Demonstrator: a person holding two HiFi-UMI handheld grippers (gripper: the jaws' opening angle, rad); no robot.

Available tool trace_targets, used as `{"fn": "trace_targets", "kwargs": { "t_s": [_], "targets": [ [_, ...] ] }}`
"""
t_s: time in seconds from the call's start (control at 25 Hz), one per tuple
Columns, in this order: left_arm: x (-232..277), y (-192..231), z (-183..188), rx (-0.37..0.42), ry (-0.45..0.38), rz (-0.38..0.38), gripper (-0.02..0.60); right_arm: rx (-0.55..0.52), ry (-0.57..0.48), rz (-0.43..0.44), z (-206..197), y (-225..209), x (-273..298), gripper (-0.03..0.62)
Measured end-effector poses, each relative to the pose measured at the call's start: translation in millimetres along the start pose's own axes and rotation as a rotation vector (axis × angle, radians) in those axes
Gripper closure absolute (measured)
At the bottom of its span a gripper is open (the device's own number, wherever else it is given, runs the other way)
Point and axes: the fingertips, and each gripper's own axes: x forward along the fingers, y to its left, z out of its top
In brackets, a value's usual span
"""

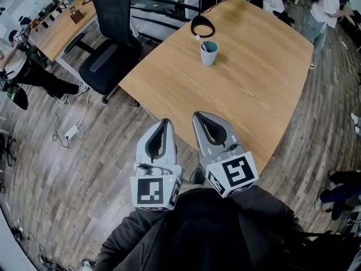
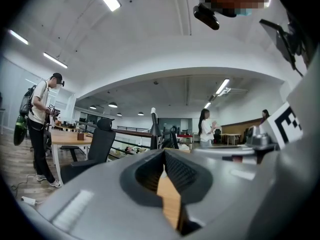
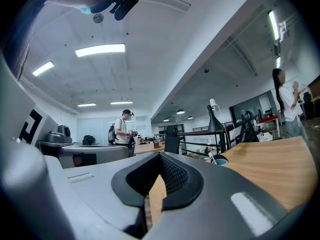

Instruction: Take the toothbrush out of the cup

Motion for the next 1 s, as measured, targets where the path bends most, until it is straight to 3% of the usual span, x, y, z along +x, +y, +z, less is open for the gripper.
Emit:
{"fn": "trace_targets", "kwargs": {
  "t_s": [0.36,0.64,1.0],
  "targets": [
    [36,7,-1,0.01,0.007,0.02,0.574,0.011,-0.006,0.013,1,-26,28,0.592],
    [75,37,2,0.01,0.007,0.002,0.574,0.009,-0.012,-0.021,7,-43,72,0.592],
    [152,60,-7,-0.019,0.047,-0.117,0.574,0.021,0.029,-0.119,-2,-79,127,0.592]
  ]
}}
